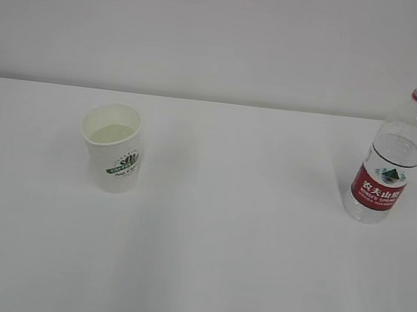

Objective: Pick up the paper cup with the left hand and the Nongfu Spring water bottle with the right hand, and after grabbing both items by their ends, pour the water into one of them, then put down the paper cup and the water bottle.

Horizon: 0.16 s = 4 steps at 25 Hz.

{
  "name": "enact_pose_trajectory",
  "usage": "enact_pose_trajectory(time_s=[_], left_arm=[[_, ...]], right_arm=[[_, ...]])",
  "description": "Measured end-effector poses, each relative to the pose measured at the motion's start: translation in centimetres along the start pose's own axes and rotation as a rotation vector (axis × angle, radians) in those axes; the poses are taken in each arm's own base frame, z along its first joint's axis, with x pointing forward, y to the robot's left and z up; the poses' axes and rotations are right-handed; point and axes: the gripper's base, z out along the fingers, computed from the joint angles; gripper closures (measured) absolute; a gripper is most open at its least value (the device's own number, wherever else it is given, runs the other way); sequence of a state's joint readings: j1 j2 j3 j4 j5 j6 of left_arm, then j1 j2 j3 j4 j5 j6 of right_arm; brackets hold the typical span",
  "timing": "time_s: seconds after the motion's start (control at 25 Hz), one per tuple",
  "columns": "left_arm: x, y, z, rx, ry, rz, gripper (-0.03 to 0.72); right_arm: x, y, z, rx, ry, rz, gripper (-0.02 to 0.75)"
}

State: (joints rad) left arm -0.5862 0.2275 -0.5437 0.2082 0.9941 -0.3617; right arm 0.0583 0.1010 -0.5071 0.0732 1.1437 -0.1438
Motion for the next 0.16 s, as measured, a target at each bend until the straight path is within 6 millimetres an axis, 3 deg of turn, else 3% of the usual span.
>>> enact_pose_trajectory(time_s=[0.16], left_arm=[[0.0, 0.0, 0.0, 0.0, 0.0, 0.0, 0.36]], right_arm=[[0.0, 0.0, 0.0, 0.0, 0.0, 0.0, 0.15]])
